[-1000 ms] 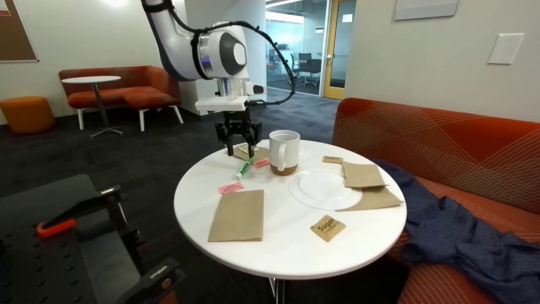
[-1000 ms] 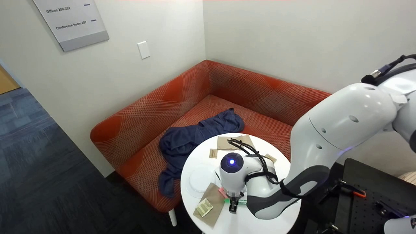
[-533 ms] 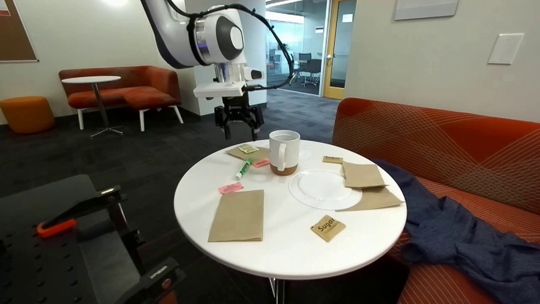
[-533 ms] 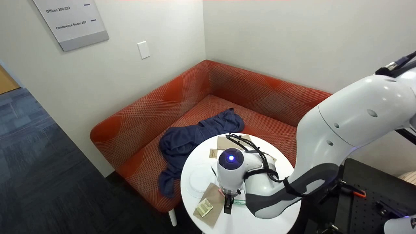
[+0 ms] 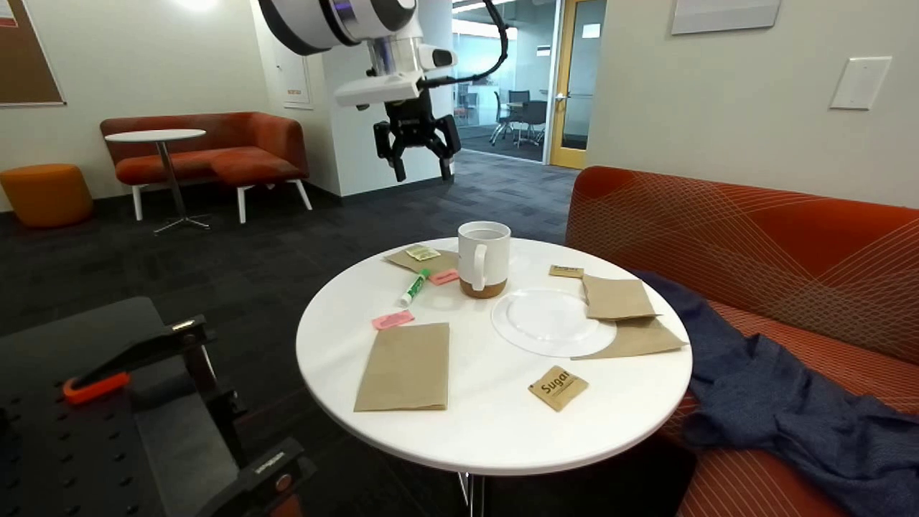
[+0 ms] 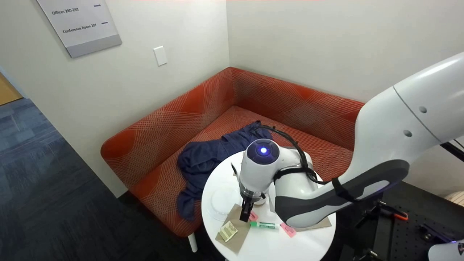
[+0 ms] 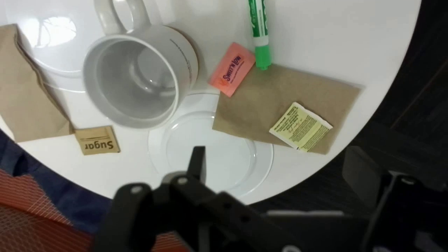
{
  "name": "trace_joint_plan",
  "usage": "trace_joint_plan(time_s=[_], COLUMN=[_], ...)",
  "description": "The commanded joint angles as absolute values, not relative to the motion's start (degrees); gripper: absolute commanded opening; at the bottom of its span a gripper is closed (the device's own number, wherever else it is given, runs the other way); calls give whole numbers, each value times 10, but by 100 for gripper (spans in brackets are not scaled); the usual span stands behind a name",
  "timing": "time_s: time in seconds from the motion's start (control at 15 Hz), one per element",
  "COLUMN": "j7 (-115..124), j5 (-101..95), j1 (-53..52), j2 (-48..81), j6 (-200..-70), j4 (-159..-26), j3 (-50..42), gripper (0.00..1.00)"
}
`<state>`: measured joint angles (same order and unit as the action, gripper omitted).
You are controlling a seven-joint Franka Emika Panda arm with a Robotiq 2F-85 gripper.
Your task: Take the green marker out of the white and brown mug
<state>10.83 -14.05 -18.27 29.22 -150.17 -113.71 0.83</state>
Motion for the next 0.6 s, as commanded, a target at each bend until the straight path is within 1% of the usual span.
trace_joint_plan(time_s=[0.0, 0.53], j7=[122, 122], j5=[-131, -123], j1=[-178, -162], j2=[205, 86], j6=[-1491, -1475], j4=[-1195, -1261], j3=[16, 40], gripper=[100, 100])
